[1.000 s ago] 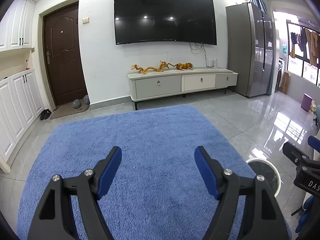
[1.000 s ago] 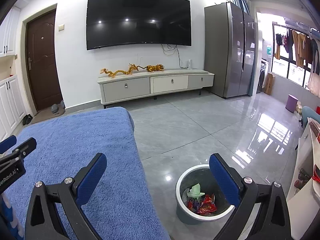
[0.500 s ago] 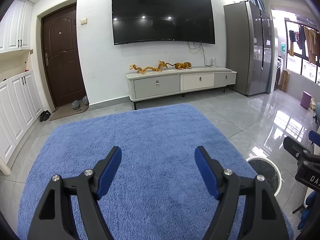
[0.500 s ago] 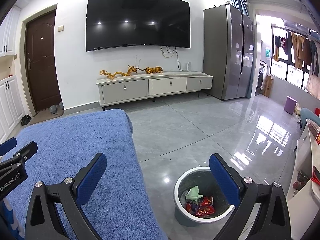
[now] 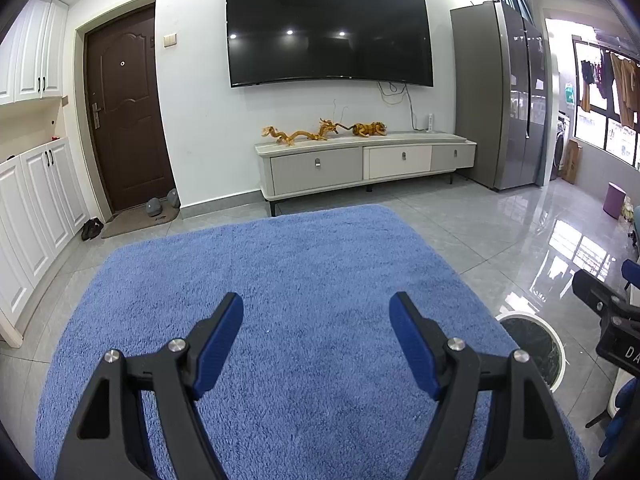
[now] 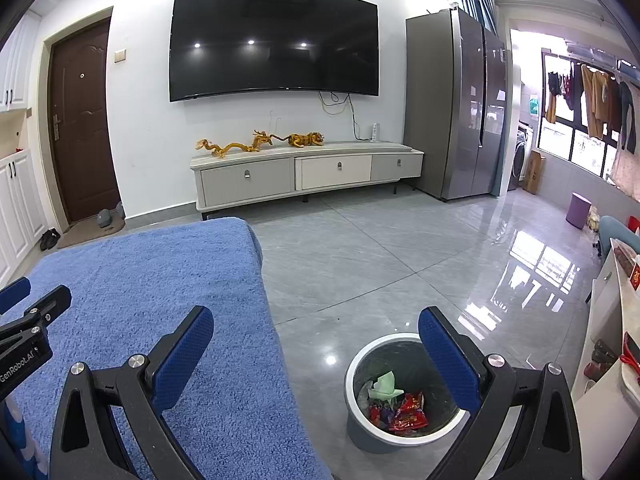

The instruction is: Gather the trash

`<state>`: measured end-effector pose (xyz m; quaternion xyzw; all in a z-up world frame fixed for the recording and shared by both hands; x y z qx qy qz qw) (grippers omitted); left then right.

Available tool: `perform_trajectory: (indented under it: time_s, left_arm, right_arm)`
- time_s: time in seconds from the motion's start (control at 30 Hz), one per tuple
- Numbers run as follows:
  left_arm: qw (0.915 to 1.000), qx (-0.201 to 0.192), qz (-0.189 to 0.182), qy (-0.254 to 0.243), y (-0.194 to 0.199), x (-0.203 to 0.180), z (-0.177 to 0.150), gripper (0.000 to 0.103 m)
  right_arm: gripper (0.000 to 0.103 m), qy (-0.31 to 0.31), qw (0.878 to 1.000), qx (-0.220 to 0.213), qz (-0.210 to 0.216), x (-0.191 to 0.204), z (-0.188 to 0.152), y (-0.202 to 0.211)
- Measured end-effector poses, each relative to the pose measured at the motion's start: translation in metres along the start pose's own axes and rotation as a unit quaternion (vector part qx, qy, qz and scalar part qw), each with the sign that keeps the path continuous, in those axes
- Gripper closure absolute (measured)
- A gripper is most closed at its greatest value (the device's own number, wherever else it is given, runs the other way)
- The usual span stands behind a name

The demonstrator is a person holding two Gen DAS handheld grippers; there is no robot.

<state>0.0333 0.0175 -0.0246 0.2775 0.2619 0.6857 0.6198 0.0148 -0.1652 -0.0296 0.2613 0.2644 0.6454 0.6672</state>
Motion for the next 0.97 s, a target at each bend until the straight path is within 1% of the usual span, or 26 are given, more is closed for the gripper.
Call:
perform_trajectory:
  time_s: [0.97]
  left_arm:
    - [1.0000, 0.004, -0.006, 0.006, 0.0032, 0.0030, -0.0033, 0.029]
  right_arm:
    - [0.000, 0.002, 1.000, 0.001, -0.005, 0.0005, 0.0000, 0.0023]
Point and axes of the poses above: each gripper's, at about its wrist camera, not at the fingertips, and y roughly against the way its jaws point, x to its left, z to its top, the point moved 3 cm from there along -y, roughly the way its jaws point, and after that the axes turned 14 degrees about x, right-handed, at the moved point
